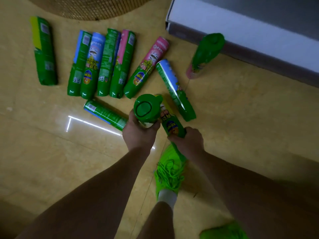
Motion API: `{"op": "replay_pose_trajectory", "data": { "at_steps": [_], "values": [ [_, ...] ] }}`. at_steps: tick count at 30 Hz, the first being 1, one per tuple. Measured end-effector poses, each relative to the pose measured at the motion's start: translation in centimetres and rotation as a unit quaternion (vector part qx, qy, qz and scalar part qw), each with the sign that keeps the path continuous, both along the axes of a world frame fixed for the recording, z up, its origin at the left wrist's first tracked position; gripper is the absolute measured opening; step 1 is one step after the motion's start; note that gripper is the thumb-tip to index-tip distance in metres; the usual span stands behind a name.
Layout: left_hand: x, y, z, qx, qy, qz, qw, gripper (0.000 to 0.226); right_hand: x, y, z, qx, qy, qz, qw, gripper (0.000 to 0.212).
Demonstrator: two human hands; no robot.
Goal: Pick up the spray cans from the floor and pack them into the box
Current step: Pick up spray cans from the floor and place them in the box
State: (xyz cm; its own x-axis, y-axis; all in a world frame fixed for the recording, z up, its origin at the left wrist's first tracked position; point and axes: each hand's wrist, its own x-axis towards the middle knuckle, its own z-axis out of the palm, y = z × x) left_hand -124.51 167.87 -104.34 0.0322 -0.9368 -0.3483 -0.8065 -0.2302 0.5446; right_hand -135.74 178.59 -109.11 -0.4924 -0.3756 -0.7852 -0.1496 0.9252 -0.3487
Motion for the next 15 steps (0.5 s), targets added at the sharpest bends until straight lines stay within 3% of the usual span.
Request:
{"op": "replay_pose_trajectory", "data": {
  "at_steps": [4,12,15],
  "values": [
    [-2.1,2.4,2.5,-0.021,0.001,-0.059,0.998,0.064,-1.7,4.9,2.9,0.005,0.014,-0.028,1.0,0.063],
    [-8.1,9.7,6.5,-0.03,0.02,-0.167,0.985,0.066,-5.7,14.8,8.3,-0.042,0.022,-0.158,0.986,0.072],
    [-11.1,13.2,7.8,-0.027,0.036,-0.215,0.976,0.065,-8.0,19.3,9.9,-0.044,0.026,-0.216,0.975,0.058]
  ]
}}
